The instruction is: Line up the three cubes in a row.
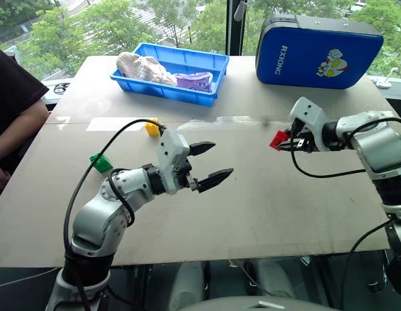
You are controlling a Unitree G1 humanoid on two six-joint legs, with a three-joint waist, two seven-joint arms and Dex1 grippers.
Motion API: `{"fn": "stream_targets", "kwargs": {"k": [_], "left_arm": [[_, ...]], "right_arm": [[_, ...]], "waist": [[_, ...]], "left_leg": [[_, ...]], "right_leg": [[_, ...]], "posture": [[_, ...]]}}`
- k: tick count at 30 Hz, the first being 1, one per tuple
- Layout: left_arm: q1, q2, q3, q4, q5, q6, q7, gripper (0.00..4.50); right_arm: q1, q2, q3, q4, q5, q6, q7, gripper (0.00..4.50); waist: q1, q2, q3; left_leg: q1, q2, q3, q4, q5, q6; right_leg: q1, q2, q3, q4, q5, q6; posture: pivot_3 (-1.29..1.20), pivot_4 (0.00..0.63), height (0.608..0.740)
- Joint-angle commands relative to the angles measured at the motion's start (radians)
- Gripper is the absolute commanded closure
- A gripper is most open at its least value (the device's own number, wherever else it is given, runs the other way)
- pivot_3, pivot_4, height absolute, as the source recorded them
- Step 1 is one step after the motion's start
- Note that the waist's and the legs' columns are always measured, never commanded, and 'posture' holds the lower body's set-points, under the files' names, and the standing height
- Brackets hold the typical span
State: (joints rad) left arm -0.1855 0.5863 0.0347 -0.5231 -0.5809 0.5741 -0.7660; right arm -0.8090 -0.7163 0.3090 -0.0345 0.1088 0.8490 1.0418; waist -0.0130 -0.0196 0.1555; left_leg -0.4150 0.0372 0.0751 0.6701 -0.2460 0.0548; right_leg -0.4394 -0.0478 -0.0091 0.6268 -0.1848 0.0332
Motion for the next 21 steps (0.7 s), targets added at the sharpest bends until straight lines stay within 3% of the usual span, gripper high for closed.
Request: {"fn": "stream_targets", "kwargs": {"k": [1,12,21], "left_arm": [[0.049,0.028,0.097,-0.07,-0.041,-0.036,-0.011,0.0],[0.231,0.177,0.238,-0.112,-0.075,-0.041,-0.106,0.0],[0.25,0.182,0.243,-0.125,-0.081,-0.046,-0.1,0.0]], "right_arm": [[-0.044,0.04,0.051,-0.101,0.007,0.002,0.012,3.21],[-0.069,0.075,0.189,-0.085,-0.044,-0.033,0.028,3.21],[-0.075,0.067,0.21,-0.002,-0.058,-0.136,0.098,3.21]], "waist": [[-0.003,0.0,0.0],[0.002,0.0,0.0],[0.002,0.0,0.0]], "left_leg": [[0.0,0.0,0.0,0.0,0.0,0.0],[-0.001,0.0,0.0,-0.001,0.0,0.0],[-0.001,0.0,0.0,-0.001,0.0,-0.001]], "right_leg": [[0.0,0.0,0.0,0.0,0.0,0.0],[-0.001,-0.002,-0.002,-0.001,0.0,0.0],[-0.001,-0.002,-0.003,-0.001,0.0,-0.001]], "posture": [[0.0,0.15,0.74],[0.0,0.15,0.74],[0.0,0.15,0.74]]}}
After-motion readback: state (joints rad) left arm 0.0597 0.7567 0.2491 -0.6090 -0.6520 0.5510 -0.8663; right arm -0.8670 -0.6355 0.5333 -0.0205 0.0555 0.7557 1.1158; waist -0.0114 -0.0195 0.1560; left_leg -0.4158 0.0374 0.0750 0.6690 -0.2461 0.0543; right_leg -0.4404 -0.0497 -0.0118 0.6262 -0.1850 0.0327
